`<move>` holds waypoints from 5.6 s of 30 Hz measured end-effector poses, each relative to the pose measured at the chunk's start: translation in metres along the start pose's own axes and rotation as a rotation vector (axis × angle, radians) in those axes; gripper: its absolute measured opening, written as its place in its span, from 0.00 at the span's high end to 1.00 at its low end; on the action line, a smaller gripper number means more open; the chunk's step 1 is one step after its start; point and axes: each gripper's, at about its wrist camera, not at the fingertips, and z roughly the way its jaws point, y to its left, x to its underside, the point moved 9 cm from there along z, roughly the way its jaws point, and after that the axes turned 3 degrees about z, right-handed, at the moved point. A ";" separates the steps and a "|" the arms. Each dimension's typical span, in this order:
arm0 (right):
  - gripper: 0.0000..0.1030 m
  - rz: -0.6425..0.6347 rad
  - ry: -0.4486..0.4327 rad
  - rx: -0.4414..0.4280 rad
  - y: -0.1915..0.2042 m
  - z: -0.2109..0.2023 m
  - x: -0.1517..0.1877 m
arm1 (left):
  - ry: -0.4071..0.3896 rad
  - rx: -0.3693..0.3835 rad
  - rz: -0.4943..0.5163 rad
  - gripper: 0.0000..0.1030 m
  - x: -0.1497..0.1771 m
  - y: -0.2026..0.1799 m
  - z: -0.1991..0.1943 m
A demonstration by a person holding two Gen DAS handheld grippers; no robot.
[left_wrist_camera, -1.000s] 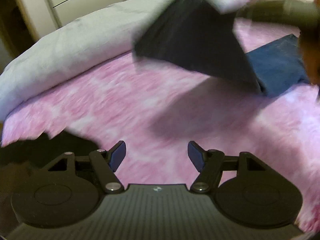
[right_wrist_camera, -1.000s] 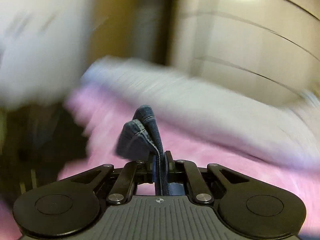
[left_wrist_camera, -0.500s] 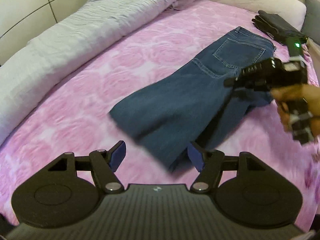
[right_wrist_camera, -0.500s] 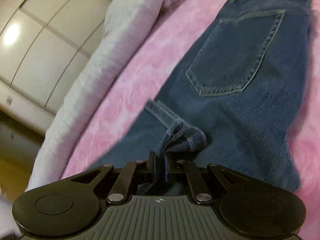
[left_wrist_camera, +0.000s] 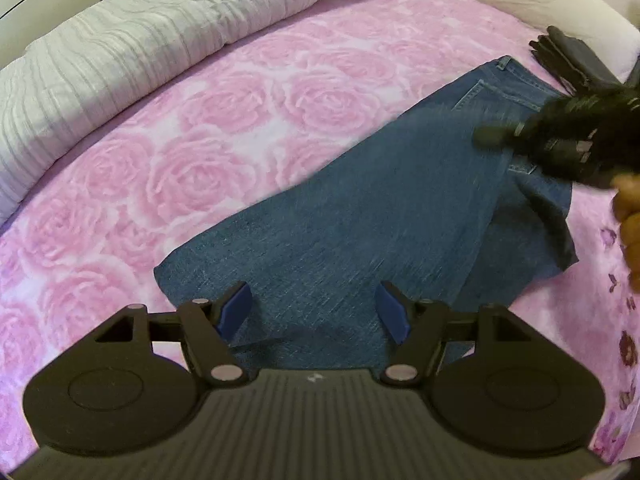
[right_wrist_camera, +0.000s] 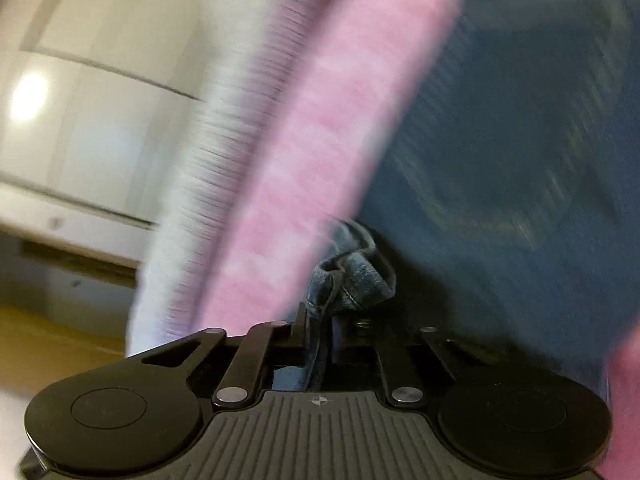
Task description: Fold clothes
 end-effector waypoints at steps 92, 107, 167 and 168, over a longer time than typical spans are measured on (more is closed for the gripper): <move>0.44 -0.916 0.399 0.120 0.058 0.091 0.161 | -0.077 0.248 -0.867 0.85 0.064 0.107 0.051; 0.42 -0.859 0.354 0.261 0.022 0.001 0.188 | 0.047 0.085 -0.695 0.75 0.045 0.141 0.043; 0.86 -0.843 0.025 0.000 0.113 -0.101 0.065 | -0.091 -0.365 0.626 0.79 -0.019 0.019 -0.192; 0.86 -0.780 0.021 -0.027 0.107 -0.106 0.044 | -0.093 -0.362 0.623 0.79 -0.034 0.014 -0.192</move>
